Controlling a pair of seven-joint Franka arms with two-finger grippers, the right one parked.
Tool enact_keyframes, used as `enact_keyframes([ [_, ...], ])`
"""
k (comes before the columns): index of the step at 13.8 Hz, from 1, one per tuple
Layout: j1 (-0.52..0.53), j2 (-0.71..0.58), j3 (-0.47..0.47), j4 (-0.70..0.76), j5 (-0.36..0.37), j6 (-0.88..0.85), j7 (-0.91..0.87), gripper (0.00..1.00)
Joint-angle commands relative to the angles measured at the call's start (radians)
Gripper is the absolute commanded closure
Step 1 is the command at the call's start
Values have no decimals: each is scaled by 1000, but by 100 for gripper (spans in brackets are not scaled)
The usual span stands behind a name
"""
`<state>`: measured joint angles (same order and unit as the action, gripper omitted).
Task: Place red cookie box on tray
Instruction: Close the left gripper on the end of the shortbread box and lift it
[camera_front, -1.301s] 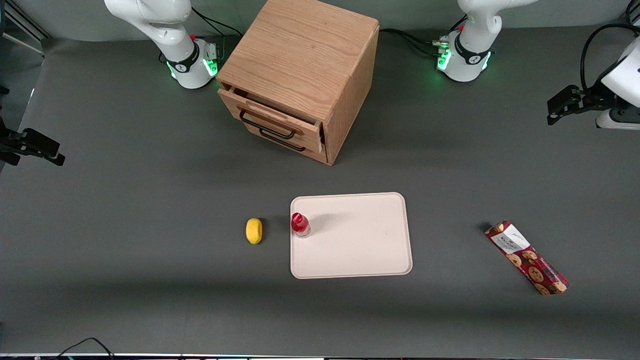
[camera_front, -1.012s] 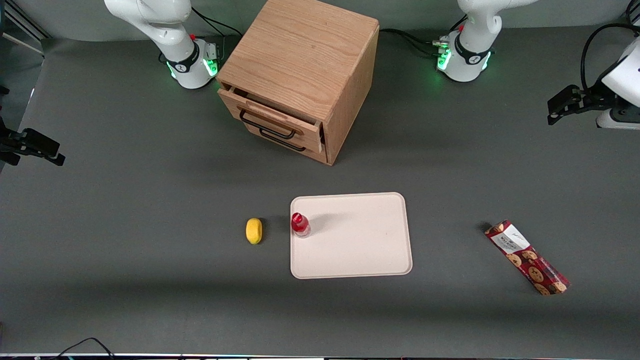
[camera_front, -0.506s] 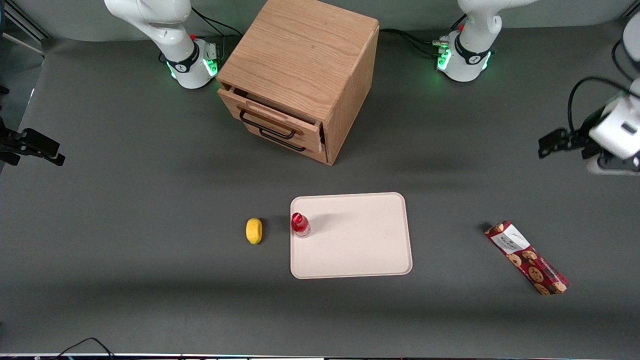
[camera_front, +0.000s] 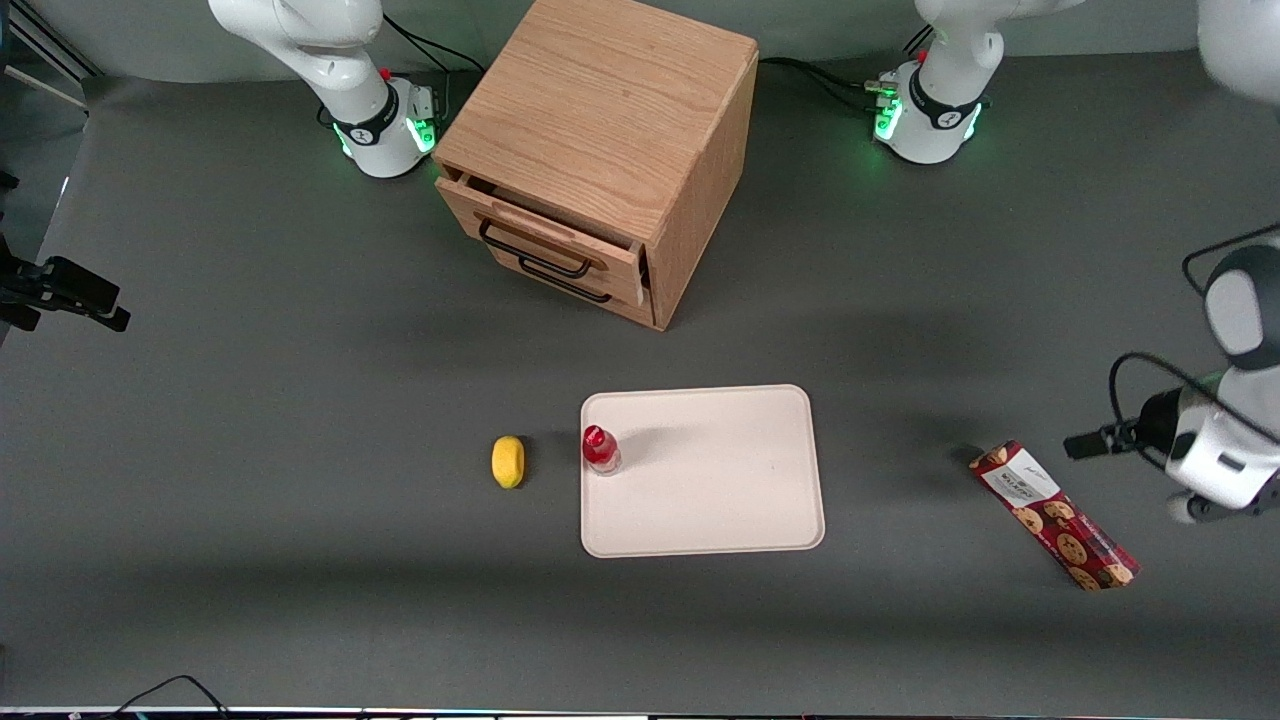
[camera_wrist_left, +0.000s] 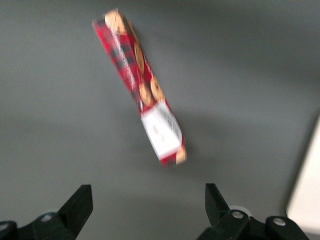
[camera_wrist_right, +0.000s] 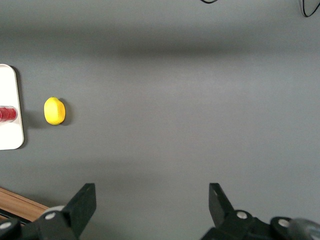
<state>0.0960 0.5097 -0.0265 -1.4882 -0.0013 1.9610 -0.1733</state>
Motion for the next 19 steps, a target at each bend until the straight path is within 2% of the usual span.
enact_keyframes([
  [1, -32, 117, 49, 56, -5, 106, -83, 0],
  [5, -38, 229, 65, 19, -31, 349, -129, 0],
  [8, -50, 279, 97, 16, -86, 392, -137, 0],
  [9, -50, 286, 99, 8, -104, 392, -135, 13],
  [10, -50, 286, 100, 6, -106, 391, -135, 36],
  [11, -50, 286, 100, 8, -106, 391, -137, 72],
  [12, -52, 286, 100, 9, -106, 381, -137, 100],
  [17, -56, 274, 99, 16, -95, 365, -100, 100],
  [19, -55, 254, 100, 25, -92, 319, -30, 100],
])
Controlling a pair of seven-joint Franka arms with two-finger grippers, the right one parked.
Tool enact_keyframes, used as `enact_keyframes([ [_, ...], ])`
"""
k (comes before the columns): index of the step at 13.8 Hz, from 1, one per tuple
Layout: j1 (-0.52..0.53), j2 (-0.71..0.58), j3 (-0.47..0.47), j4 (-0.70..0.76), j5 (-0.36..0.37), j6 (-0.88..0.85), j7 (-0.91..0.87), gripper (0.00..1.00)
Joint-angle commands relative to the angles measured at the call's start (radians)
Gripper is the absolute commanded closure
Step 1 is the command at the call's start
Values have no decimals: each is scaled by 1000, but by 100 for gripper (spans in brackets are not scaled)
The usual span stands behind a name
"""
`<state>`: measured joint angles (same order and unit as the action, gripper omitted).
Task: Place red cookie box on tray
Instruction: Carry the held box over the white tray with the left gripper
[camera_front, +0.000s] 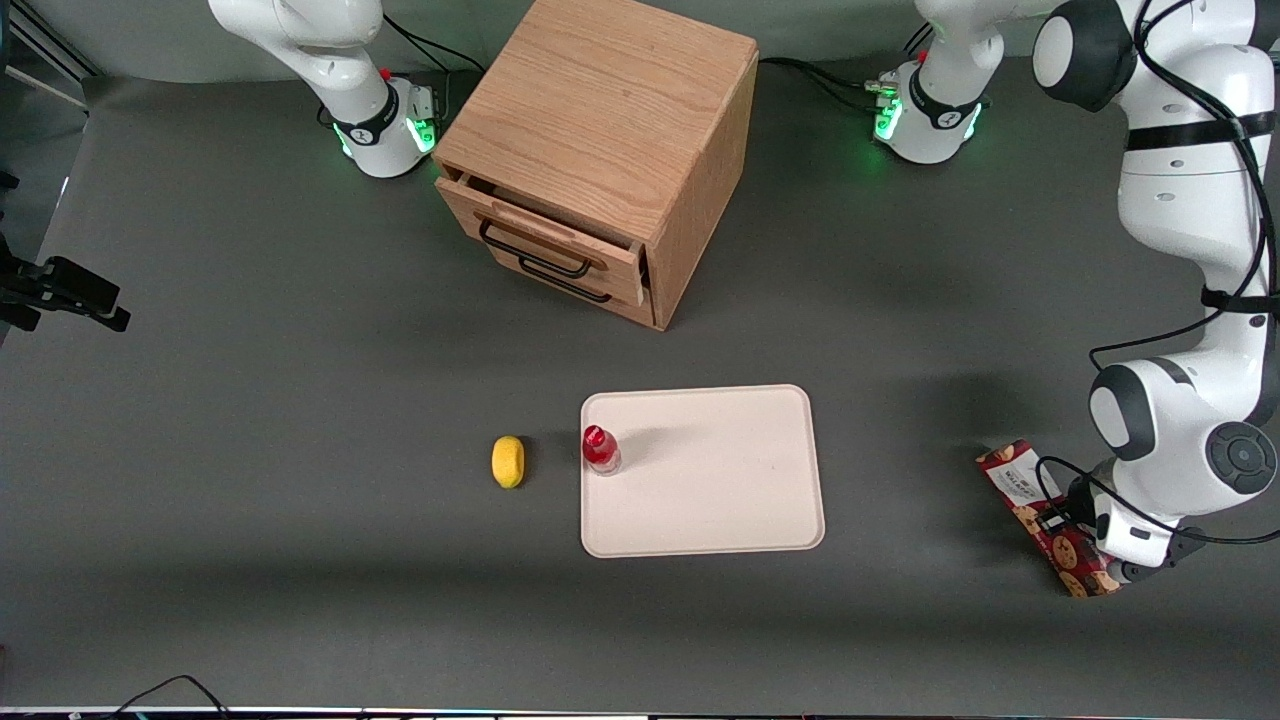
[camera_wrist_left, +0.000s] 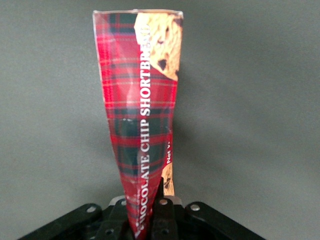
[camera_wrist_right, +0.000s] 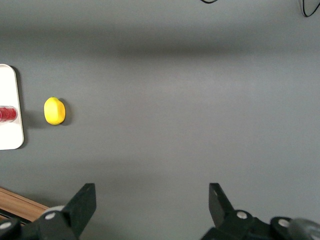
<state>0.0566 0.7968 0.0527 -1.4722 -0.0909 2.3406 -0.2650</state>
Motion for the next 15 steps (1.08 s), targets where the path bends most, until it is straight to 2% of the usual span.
enact_keyframes([
  [1, -9, -62, 21, 21, -15, -119, 161, 100],
  [2, -8, -102, 21, 26, -16, -176, 235, 100],
  [5, -15, -238, -2, 85, -7, -418, 292, 100],
  [8, -37, -291, -102, 200, -4, -644, 288, 100],
  [10, -66, -320, -167, 207, 35, -666, 227, 100],
  [11, -69, -324, -232, 204, 62, -659, 160, 100],
  [14, -83, -286, -416, 197, 216, -539, -105, 100],
  [15, -96, -263, -441, 184, 252, -474, -162, 100],
])
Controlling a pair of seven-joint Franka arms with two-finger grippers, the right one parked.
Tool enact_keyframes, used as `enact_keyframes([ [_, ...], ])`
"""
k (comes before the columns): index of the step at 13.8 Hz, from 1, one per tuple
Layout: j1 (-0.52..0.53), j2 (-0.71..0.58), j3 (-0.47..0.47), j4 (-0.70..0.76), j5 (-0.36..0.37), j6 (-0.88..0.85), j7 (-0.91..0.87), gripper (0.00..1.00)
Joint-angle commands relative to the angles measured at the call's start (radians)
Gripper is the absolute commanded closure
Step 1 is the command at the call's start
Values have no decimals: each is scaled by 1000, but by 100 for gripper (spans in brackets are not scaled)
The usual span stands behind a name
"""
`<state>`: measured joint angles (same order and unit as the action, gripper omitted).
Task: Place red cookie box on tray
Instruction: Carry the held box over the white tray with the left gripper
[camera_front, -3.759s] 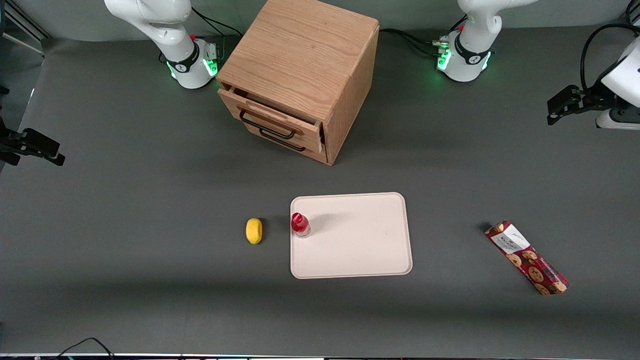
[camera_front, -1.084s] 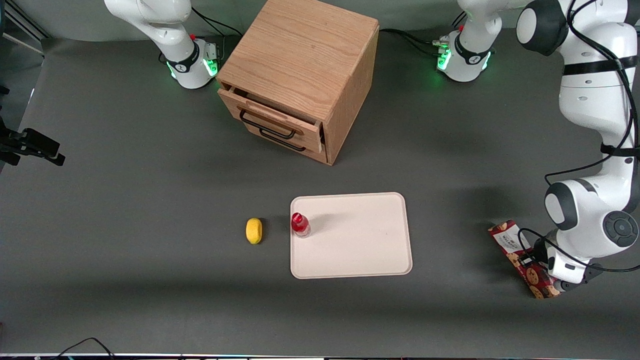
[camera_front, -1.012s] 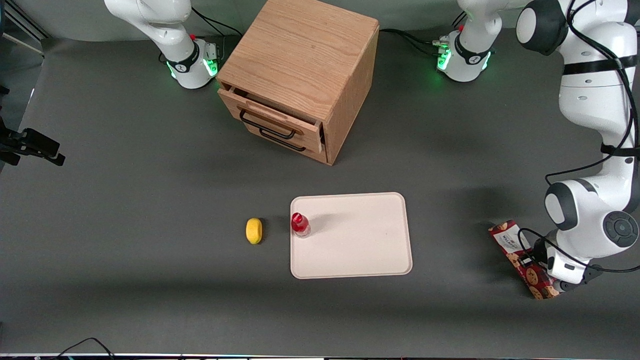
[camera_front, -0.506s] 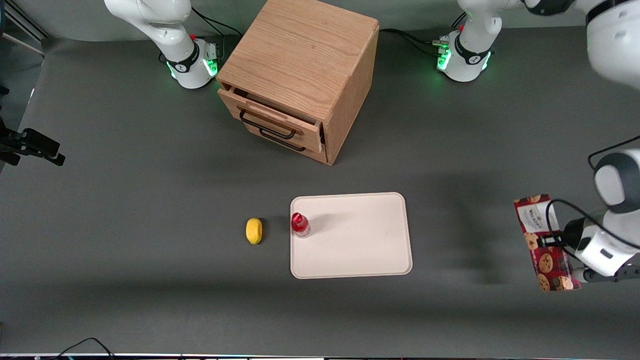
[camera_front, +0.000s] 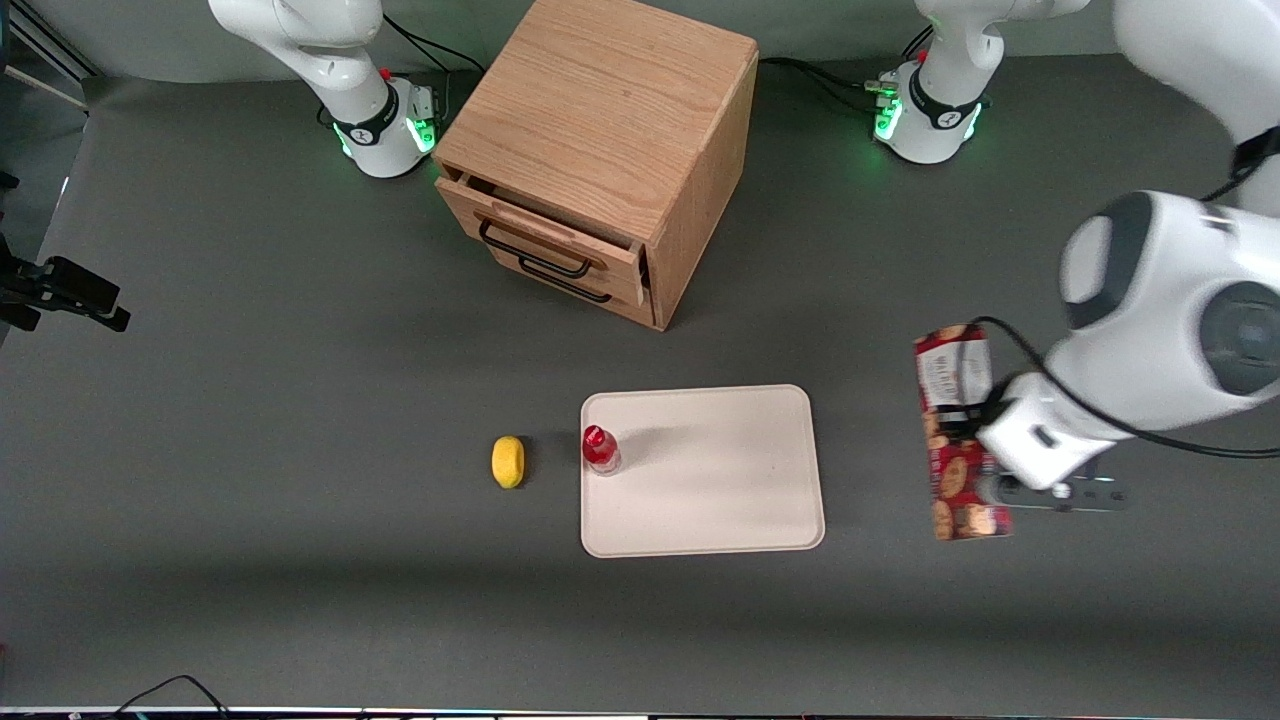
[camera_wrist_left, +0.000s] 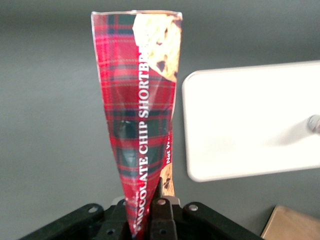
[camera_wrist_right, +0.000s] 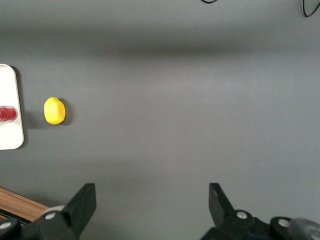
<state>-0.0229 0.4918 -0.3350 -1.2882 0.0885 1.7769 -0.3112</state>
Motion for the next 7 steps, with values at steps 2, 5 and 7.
enact_keyframes([
  [2, -58, 94, -56, -31, 120, 178, -182, 100],
  [5, -94, 171, -56, -63, 164, 258, -276, 100],
  [7, -98, 212, -56, -91, 241, 311, -330, 100],
])
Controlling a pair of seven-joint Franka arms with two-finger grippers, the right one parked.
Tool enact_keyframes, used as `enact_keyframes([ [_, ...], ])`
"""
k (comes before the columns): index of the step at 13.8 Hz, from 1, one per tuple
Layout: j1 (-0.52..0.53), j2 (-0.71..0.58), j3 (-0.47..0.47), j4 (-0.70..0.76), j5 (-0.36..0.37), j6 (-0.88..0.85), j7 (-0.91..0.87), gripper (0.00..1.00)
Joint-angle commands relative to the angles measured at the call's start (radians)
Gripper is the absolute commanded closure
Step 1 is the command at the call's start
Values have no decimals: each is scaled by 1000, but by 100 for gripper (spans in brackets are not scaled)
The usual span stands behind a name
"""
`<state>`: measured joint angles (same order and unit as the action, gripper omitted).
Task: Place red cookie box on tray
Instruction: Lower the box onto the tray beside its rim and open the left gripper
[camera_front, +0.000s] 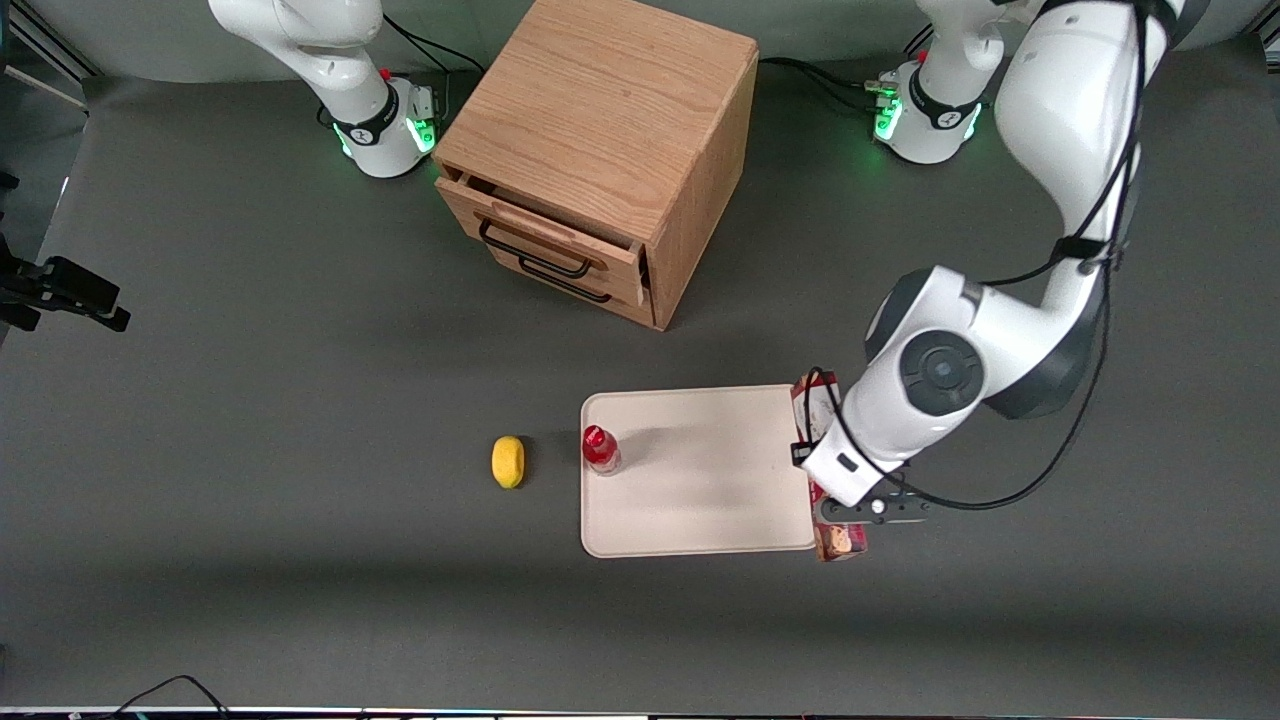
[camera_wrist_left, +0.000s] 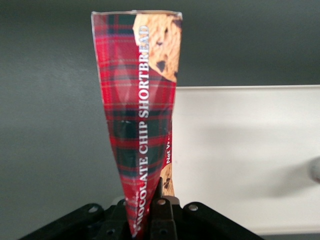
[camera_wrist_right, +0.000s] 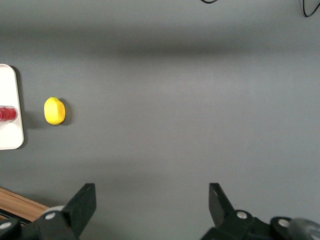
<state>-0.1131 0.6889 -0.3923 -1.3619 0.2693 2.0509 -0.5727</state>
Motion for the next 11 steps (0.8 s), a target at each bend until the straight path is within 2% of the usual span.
enact_keyframes([
  [1, -11, 41, 3, -25, 64, 73, -96, 100],
  [5, -23, 81, 10, -126, 88, 231, -111, 100],
  [10, -31, 96, 12, -155, 119, 259, -139, 100],
  [11, -31, 103, 12, -154, 117, 259, -142, 69],
])
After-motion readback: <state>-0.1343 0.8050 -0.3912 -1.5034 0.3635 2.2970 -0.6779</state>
